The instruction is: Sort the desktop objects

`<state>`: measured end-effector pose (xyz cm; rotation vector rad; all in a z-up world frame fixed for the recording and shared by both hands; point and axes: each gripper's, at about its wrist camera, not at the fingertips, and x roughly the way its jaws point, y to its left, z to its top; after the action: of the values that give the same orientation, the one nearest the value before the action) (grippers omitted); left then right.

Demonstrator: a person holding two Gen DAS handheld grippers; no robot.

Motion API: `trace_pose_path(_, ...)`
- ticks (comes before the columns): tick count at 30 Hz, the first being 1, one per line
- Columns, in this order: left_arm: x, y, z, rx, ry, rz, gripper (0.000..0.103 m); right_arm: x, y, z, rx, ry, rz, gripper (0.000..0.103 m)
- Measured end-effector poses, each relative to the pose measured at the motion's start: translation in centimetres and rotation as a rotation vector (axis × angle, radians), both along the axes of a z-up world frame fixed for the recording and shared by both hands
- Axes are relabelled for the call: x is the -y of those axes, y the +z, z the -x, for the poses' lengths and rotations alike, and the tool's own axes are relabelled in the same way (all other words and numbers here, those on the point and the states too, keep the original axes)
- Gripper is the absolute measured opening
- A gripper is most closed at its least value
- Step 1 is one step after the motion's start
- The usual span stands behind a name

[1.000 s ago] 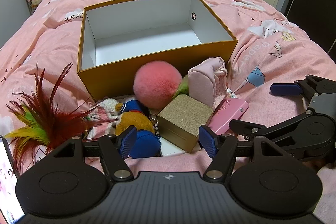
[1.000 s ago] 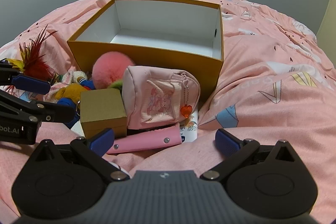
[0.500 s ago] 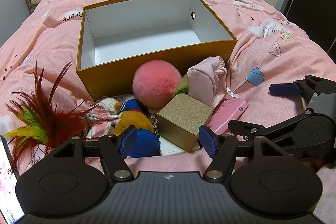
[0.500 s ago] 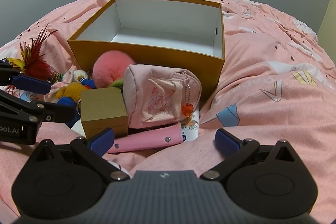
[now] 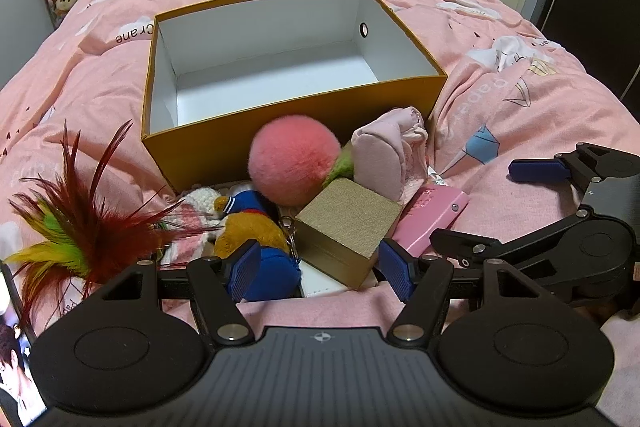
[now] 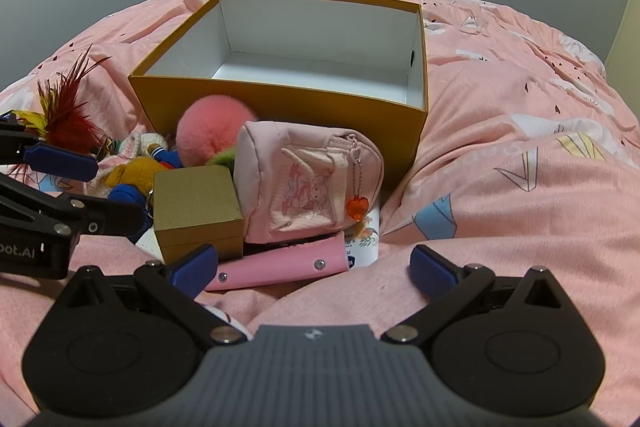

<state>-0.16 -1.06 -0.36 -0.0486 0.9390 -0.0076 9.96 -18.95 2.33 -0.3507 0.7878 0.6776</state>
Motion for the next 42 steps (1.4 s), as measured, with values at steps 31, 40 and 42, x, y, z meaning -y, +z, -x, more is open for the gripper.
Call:
trace_pose_path(31, 0.7, 2.1, -5.6, 0.016, -0.251, 0.035, 0.058, 0.2, -0.7, -7.0, -0.281, 0.003, -0.043, 0.055)
trace_pose_path(40, 3.6, -0.3, -10.9, -0.075, -0.326, -0.019, 0.06, -0.8, -3.1, -9.5, -0.433, 0.055, -0.005, 0.053)
trace_pose_path(42, 3.7, -1.1, -11.6, -0.1, -0.317, -0.019, 0.06, -1.1, -3.9, -10.1, -0.479, 0.071, 0.007, 0.055)
